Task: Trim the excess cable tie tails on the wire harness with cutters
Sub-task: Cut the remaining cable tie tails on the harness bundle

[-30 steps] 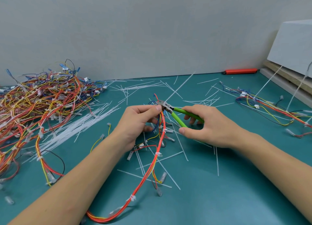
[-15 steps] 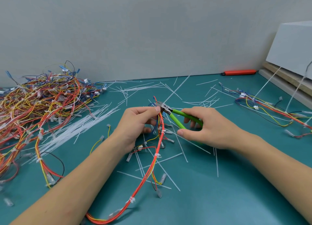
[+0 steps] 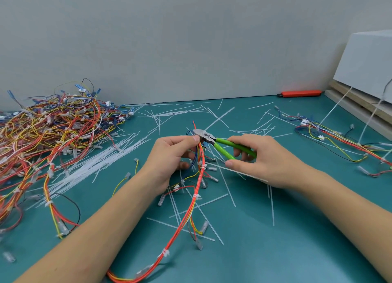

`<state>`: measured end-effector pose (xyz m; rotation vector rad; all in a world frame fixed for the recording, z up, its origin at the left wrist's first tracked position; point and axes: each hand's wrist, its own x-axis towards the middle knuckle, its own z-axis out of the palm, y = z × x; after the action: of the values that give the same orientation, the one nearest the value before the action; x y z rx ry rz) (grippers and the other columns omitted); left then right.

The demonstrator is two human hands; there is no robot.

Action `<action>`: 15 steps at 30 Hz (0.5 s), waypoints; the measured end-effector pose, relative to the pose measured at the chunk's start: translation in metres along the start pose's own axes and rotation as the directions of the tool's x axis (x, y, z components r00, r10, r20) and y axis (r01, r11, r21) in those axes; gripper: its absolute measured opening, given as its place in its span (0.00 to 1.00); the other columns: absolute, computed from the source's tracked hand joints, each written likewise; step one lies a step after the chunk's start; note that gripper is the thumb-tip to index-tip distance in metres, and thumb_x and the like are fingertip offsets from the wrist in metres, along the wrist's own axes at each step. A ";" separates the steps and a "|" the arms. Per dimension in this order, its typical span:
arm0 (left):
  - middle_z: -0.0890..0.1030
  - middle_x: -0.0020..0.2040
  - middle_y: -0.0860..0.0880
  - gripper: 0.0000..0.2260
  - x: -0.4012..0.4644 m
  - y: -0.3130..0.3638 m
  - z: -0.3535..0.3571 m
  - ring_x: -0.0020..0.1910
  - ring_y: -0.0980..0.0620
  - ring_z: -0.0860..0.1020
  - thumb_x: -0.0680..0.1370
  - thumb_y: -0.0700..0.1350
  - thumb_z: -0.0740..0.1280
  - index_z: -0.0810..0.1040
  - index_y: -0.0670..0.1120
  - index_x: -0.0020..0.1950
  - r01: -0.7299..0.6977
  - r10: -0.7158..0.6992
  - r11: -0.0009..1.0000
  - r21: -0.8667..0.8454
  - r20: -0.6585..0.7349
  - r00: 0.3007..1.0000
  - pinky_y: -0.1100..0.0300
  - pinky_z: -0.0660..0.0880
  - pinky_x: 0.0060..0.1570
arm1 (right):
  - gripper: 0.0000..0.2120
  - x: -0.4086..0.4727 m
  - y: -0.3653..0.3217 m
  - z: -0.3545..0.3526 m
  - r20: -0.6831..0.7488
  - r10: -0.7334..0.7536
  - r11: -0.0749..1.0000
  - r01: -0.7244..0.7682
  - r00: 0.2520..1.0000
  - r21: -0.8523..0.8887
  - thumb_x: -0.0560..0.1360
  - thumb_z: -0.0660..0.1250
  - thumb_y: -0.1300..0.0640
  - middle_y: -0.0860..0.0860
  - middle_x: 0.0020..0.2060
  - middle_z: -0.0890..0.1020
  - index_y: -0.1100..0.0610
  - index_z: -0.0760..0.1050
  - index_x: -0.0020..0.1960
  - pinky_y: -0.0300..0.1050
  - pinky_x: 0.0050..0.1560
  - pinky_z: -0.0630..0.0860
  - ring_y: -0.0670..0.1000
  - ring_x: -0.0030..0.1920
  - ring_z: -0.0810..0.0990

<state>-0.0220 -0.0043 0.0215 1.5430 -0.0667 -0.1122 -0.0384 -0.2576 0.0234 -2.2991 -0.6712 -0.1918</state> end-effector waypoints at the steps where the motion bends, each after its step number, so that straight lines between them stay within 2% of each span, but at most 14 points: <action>1: 0.84 0.40 0.50 0.07 0.000 0.000 0.001 0.37 0.54 0.78 0.77 0.49 0.74 0.89 0.47 0.47 0.002 -0.002 1.000 0.003 0.002 1.000 0.63 0.73 0.32 | 0.17 -0.001 0.000 0.001 -0.010 0.009 1.000 -0.009 1.000 -0.011 0.74 0.75 0.39 0.45 0.44 0.79 0.48 0.80 0.57 0.46 0.47 0.77 0.48 0.43 0.78; 4: 0.84 0.41 0.49 0.08 -0.002 0.000 0.003 0.38 0.54 0.77 0.77 0.50 0.74 0.89 0.47 0.48 0.006 -0.006 1.000 0.014 0.011 1.000 0.63 0.73 0.33 | 0.28 -0.002 -0.002 0.005 0.009 0.039 0.996 -0.039 0.999 -0.077 0.69 0.68 0.29 0.41 0.48 0.81 0.45 0.79 0.61 0.38 0.51 0.76 0.41 0.51 0.79; 8: 0.84 0.42 0.49 0.08 -0.002 -0.001 0.003 0.39 0.54 0.77 0.77 0.50 0.74 0.89 0.47 0.48 0.008 -0.008 1.000 0.019 0.012 1.000 0.63 0.73 0.33 | 0.32 -0.003 -0.001 0.007 0.024 0.044 0.995 -0.042 0.999 -0.092 0.68 0.67 0.27 0.39 0.51 0.81 0.44 0.78 0.65 0.36 0.54 0.76 0.37 0.54 0.78; 10: 0.84 0.42 0.49 0.08 -0.002 -0.001 0.003 0.39 0.54 0.77 0.77 0.50 0.74 0.89 0.46 0.48 0.006 -0.007 1.000 0.017 0.013 1.000 0.63 0.73 0.32 | 0.30 -0.003 -0.002 0.006 0.024 0.048 0.994 -0.045 0.999 -0.094 0.69 0.67 0.28 0.39 0.49 0.81 0.45 0.78 0.64 0.37 0.53 0.76 0.39 0.53 0.78; 13: 0.84 0.40 0.50 0.08 -0.001 -0.001 0.002 0.38 0.55 0.77 0.77 0.50 0.74 0.89 0.47 0.47 0.007 -0.007 1.000 0.013 0.009 1.000 0.64 0.73 0.32 | 0.19 -0.001 -0.003 0.005 0.048 0.027 0.999 -0.025 0.998 -0.048 0.75 0.70 0.35 0.45 0.41 0.80 0.48 0.80 0.55 0.44 0.45 0.77 0.45 0.41 0.77; 15: 0.83 0.38 0.51 0.07 0.000 0.000 0.001 0.37 0.55 0.78 0.77 0.50 0.74 0.89 0.48 0.46 0.000 0.000 1.000 0.009 0.008 1.000 0.64 0.73 0.31 | 0.16 0.000 -0.004 0.002 0.064 0.011 0.999 -0.009 0.998 -0.035 0.77 0.70 0.39 0.46 0.39 0.79 0.51 0.81 0.54 0.46 0.41 0.76 0.47 0.37 0.75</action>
<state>-0.0222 -0.0050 0.0216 1.5520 -0.0736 -0.1184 -0.0408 -0.2540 0.0242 -2.3494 -0.6941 -0.1261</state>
